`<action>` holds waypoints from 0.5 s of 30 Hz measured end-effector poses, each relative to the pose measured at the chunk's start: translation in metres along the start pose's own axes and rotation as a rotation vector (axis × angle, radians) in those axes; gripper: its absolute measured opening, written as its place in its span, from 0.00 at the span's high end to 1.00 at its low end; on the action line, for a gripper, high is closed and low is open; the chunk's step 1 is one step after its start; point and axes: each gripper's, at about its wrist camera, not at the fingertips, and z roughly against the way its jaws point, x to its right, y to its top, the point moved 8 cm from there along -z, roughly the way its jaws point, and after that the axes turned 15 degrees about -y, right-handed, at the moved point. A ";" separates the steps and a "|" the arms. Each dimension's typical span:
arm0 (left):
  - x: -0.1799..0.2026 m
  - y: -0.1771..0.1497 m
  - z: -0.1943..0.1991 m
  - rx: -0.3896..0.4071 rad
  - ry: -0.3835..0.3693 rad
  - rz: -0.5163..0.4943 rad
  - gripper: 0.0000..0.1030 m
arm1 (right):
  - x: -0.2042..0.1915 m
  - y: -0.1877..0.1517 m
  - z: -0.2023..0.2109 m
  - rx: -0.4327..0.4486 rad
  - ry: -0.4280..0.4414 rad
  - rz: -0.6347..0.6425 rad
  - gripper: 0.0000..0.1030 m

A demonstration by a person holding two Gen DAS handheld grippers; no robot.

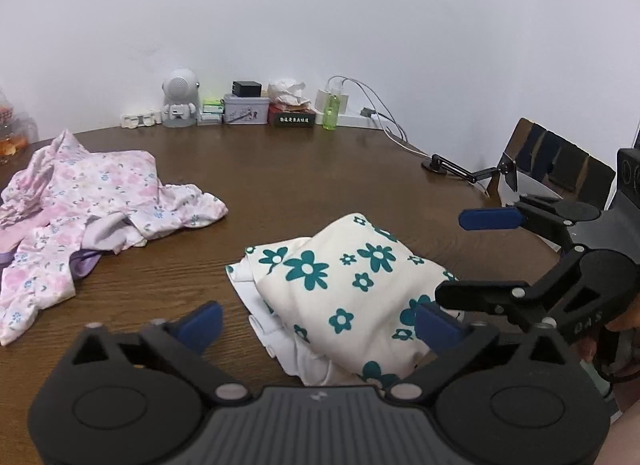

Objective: Fold clothes

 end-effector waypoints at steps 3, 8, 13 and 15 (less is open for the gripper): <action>0.002 0.000 -0.001 -0.010 0.006 -0.007 0.00 | 0.007 -0.003 -0.003 -0.028 -0.023 -0.039 0.00; 0.000 -0.001 0.000 0.002 0.010 0.006 0.00 | 0.018 -0.006 -0.006 -0.049 -0.037 -0.117 0.00; -0.005 -0.001 0.001 0.008 0.013 0.024 0.00 | 0.021 -0.012 -0.009 -0.058 -0.084 -0.132 0.00; -0.006 0.000 0.001 0.011 0.015 0.028 0.00 | 0.022 -0.015 -0.010 -0.071 -0.091 -0.149 0.00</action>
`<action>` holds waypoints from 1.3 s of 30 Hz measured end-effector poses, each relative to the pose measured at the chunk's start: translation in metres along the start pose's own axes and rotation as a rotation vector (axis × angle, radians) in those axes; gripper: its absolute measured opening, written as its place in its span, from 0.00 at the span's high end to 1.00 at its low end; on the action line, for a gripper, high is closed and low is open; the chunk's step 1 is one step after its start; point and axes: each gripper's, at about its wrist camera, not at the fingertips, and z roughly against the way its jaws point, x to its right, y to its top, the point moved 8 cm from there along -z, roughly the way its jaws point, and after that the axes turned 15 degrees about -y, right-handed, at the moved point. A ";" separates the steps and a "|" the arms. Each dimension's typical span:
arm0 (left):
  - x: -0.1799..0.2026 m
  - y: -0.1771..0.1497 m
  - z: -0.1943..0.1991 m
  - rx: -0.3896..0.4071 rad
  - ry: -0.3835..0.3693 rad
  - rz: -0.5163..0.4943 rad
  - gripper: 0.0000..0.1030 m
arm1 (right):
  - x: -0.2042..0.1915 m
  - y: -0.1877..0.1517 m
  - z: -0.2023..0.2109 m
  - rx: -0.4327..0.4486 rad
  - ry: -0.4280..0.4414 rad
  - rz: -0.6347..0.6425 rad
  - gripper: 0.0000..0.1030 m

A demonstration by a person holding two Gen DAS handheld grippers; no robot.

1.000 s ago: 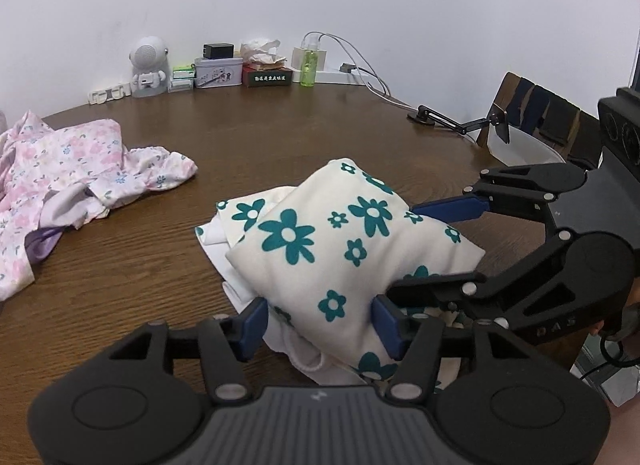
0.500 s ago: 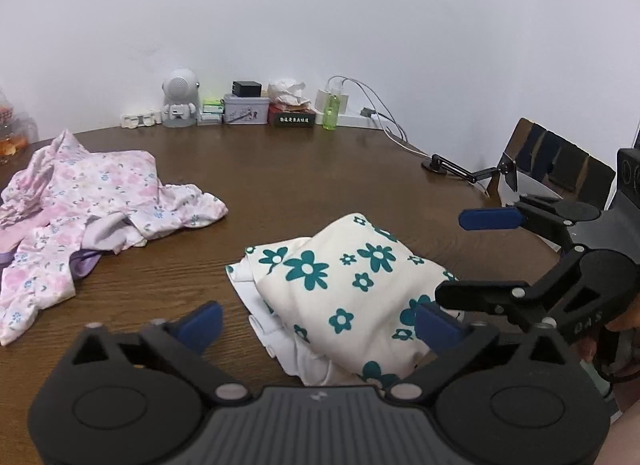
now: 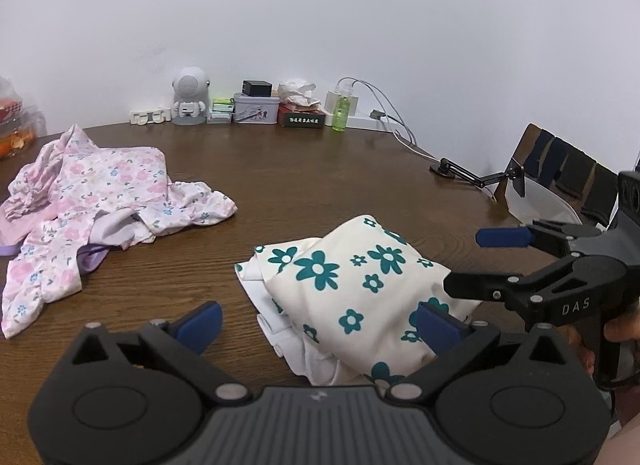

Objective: Fold clothes

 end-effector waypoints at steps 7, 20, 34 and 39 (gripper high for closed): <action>-0.001 0.002 0.002 0.004 -0.010 0.008 0.00 | 0.001 0.002 0.001 0.000 0.017 -0.055 0.00; 0.003 0.035 -0.017 -0.021 -0.097 -0.146 0.56 | -0.014 0.005 0.007 -0.028 0.071 0.005 0.58; -0.006 0.005 -0.055 -0.123 -0.085 -0.137 0.74 | -0.034 -0.017 -0.006 -0.011 0.090 0.117 0.65; -0.004 0.013 -0.045 -0.110 -0.025 -0.113 0.51 | -0.035 -0.015 -0.003 0.000 0.107 0.129 0.54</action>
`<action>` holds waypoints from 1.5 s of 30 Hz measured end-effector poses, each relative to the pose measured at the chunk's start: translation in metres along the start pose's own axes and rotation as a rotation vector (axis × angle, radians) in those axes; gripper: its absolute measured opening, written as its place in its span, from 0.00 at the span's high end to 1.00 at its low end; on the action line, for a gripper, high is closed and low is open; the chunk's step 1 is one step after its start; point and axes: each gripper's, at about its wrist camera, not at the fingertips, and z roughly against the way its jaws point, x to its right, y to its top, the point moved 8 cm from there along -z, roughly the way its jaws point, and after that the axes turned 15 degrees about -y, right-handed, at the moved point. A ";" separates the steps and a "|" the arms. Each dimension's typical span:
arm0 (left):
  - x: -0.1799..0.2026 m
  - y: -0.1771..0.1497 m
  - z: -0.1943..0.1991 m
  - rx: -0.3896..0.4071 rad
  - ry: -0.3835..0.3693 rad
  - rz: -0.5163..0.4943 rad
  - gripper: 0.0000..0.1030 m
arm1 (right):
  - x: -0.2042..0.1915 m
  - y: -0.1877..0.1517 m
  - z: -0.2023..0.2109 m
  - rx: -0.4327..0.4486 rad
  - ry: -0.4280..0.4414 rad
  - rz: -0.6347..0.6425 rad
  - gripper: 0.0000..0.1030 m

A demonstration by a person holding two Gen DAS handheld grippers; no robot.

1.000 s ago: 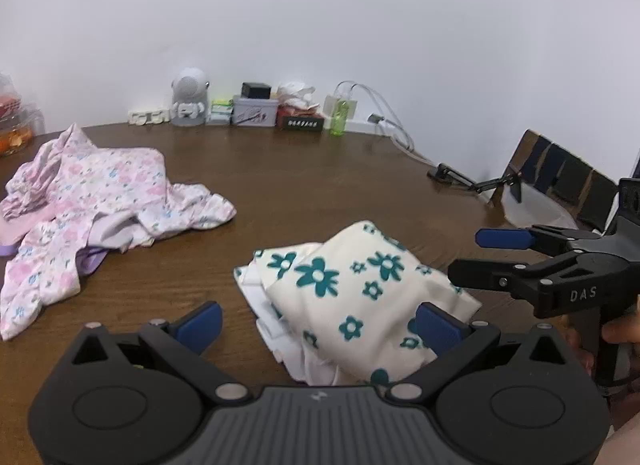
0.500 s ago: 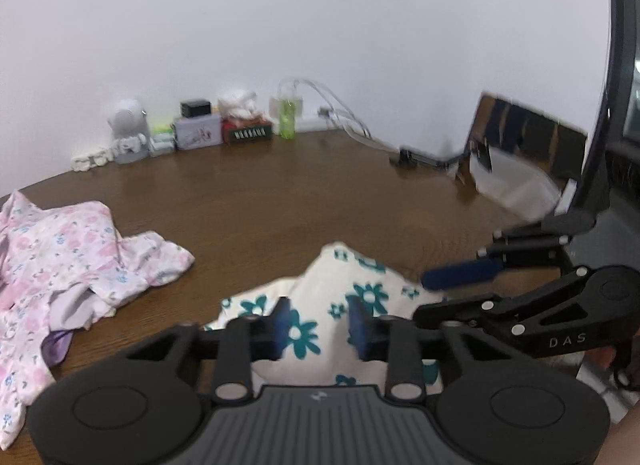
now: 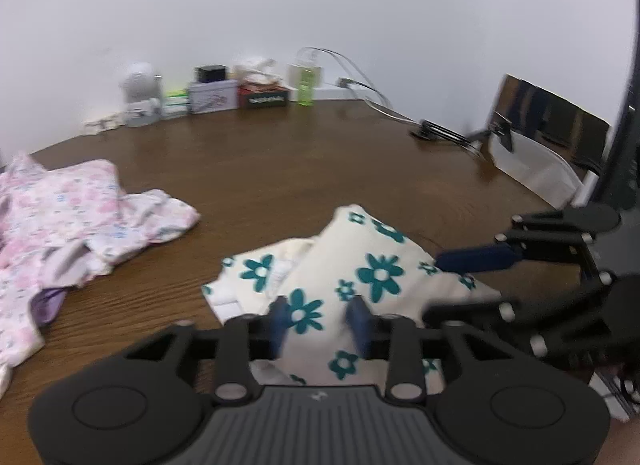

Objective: Fold clothes

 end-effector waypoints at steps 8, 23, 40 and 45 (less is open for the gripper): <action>-0.005 -0.005 0.053 0.170 0.001 0.193 0.03 | 0.023 0.021 0.025 0.057 -0.016 -0.089 0.00; -0.010 -0.049 0.077 0.170 -0.021 0.476 0.00 | 0.067 -0.008 0.031 -0.093 -0.096 -0.416 0.00; -0.002 -0.055 0.072 0.110 -0.003 0.458 0.00 | 0.046 -0.015 0.040 -0.131 -0.069 -0.370 0.00; -0.017 -0.049 0.064 0.101 -0.014 0.506 0.00 | 0.060 -0.010 0.024 -0.167 -0.041 -0.410 0.00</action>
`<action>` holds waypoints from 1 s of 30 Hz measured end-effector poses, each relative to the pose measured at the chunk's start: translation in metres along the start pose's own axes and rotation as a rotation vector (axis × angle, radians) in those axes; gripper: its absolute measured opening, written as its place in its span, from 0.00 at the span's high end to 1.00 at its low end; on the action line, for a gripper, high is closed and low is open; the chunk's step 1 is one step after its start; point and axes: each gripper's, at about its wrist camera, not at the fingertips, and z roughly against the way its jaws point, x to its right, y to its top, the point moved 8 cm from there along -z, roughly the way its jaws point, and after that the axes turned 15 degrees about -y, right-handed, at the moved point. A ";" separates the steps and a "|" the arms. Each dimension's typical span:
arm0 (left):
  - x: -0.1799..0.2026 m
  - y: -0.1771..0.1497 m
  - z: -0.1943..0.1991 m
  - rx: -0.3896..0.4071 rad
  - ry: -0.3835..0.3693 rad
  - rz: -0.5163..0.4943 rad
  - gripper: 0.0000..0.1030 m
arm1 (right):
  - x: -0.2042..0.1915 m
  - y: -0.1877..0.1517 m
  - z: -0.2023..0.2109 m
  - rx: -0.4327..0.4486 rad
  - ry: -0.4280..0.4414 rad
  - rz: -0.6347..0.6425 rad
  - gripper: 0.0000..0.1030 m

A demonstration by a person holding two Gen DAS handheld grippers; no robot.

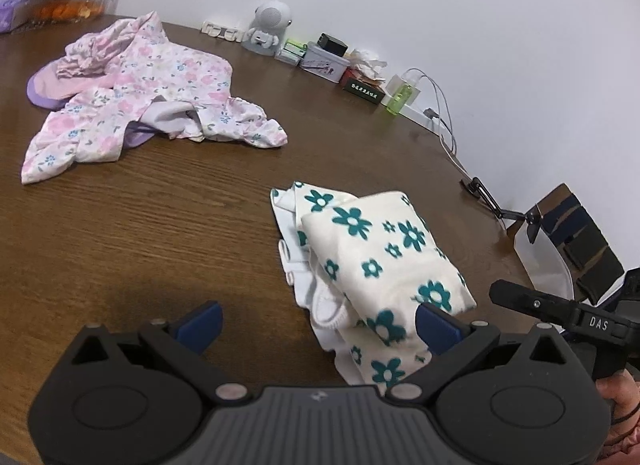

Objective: Fold clothes

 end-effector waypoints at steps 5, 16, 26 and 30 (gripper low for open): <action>-0.008 0.009 -0.012 -0.021 -0.015 0.039 0.05 | 0.002 0.014 -0.020 -0.046 0.032 0.001 0.00; -0.011 0.022 -0.058 -0.124 -0.041 -0.005 0.14 | -0.003 0.028 -0.063 -0.077 0.083 0.064 0.04; 0.001 0.028 -0.079 -0.246 -0.051 -0.050 0.46 | -0.004 0.017 -0.081 -0.138 0.194 0.044 0.19; -0.001 0.028 -0.080 -0.256 -0.071 0.009 0.52 | -0.004 0.015 -0.080 -0.139 0.202 0.051 0.19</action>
